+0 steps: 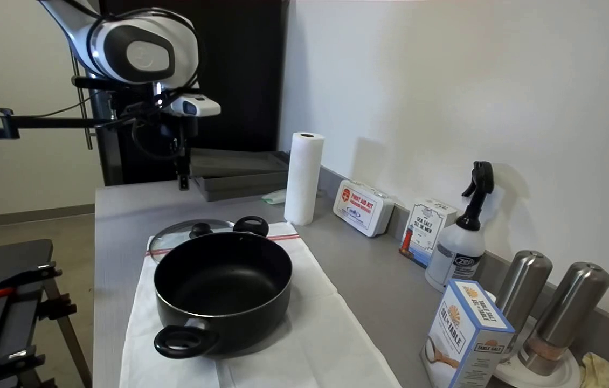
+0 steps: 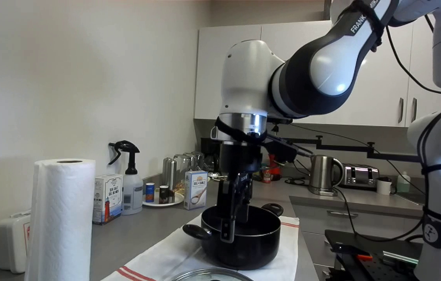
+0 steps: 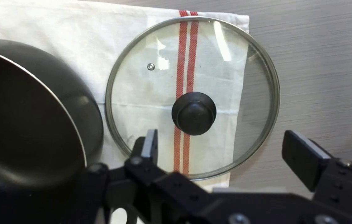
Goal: Put the glass lid on the black pot.
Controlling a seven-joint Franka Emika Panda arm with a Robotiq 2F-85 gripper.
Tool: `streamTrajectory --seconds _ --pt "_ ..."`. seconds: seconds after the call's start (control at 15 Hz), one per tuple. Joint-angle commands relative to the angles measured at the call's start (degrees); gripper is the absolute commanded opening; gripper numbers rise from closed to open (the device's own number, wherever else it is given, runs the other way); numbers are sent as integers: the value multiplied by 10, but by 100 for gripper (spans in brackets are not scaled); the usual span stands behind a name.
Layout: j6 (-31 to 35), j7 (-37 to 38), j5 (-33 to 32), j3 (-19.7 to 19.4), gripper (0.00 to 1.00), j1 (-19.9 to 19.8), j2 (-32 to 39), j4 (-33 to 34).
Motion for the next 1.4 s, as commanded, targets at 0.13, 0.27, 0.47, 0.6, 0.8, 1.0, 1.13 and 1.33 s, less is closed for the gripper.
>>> streamTrajectory --seconds 0.13,0.27,0.47,0.6,0.8,1.0,1.13,1.33 --pt "67 28 -27 -41 100 31 83 34" --pt "85 33 -36 -59 100 43 112 44" --pt "96 47 -50 -88 100 68 155 62" --pt "97 48 -47 -100 100 84 177 71" --pt "95 47 -42 -113 100 105 204 83" --pt "95 45 -39 -124 100 120 220 95" --pt "95 44 -37 -130 75 126 227 101" --pt "98 42 -36 -136 60 131 231 105"
